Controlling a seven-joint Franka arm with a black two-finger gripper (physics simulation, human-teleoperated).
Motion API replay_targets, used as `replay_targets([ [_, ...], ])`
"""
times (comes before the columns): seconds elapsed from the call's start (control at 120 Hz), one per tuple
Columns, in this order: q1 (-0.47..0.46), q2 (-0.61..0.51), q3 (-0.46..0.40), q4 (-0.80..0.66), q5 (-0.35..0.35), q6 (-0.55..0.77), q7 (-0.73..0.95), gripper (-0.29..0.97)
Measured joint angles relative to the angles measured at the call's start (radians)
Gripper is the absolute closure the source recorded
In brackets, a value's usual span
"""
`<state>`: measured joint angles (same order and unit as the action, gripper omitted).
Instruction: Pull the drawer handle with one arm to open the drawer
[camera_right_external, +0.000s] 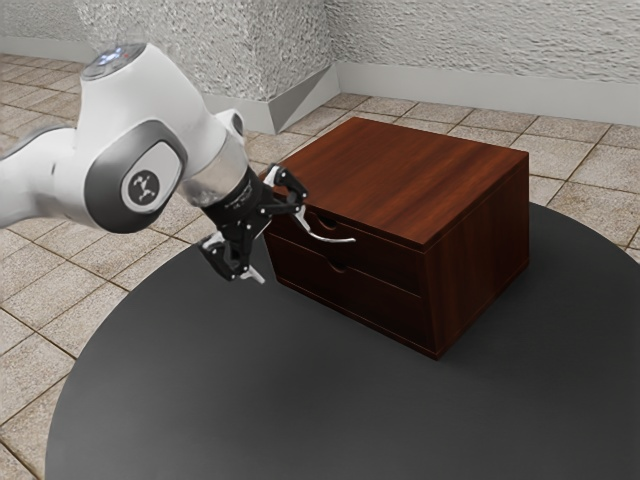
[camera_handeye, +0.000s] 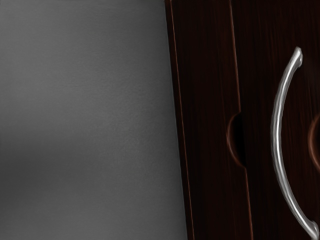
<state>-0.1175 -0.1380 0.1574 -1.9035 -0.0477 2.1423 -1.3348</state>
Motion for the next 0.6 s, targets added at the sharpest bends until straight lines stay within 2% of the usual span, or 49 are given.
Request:
replay_targets([
  [0.6, 0.019, 0.071, 0.002, 0.007, -0.002, 0.093, -0.073, 0.0],
])
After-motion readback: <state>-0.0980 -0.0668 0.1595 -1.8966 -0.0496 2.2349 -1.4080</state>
